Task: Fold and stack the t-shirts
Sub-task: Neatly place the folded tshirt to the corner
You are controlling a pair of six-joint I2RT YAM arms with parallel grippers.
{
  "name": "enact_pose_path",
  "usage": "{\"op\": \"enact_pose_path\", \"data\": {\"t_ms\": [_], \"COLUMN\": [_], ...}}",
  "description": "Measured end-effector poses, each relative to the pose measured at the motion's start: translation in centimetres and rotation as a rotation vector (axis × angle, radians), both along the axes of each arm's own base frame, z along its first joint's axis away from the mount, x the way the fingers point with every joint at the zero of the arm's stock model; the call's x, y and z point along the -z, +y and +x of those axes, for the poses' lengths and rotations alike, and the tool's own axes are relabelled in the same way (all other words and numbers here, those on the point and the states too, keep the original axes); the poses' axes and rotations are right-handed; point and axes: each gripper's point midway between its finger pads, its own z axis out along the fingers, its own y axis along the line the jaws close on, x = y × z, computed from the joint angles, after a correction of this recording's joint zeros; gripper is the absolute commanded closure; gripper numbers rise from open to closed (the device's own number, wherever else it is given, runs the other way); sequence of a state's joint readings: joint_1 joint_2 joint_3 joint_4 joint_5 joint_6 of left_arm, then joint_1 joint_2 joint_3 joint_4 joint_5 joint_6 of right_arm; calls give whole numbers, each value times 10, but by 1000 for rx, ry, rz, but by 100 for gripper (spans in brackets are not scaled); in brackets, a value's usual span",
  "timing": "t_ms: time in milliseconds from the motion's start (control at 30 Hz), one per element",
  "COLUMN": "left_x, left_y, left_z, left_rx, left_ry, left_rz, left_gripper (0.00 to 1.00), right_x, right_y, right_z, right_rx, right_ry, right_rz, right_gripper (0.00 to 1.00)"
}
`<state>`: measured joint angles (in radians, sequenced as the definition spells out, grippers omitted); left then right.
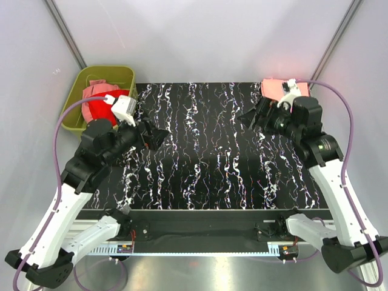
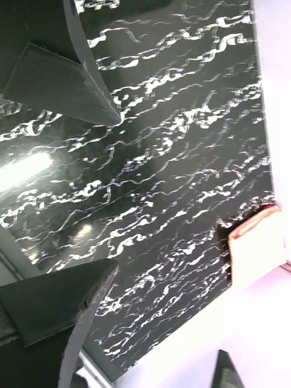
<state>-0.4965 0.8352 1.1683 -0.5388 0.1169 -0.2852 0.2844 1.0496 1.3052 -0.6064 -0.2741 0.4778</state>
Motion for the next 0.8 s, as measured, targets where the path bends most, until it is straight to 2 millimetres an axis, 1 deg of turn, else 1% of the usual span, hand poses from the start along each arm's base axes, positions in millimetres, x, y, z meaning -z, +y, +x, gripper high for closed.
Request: {"op": "enact_pose_path", "data": {"t_ms": [67,167,333,500,633,800], "left_x": [2,-5,-21,-21,-16,-16], "left_y": [3,8,17,18,18,18], "left_z": [-6,-18,-36,-37,-37,-37], "left_rx": [-4,-3,-2,-2,-3,-4], "left_ry": [8,-13,-69,-70,-53,-50], "left_rz": [-8,-40,-83,-84,-74,-73], "left_gripper": [1,1,1,1,1,1], "right_x": [11,20,26,21,21,21], "right_y": [1,0,-3,-5,-4,-4], "right_z": [-10,-18,-28,-34,-34,-34], "right_rx": [1,9,17,15,15,15], "right_ry": [33,69,86,68,69,71], "right_rz": [30,51,54,62,67,68], "right_gripper": [0,0,0,0,0,0]}}
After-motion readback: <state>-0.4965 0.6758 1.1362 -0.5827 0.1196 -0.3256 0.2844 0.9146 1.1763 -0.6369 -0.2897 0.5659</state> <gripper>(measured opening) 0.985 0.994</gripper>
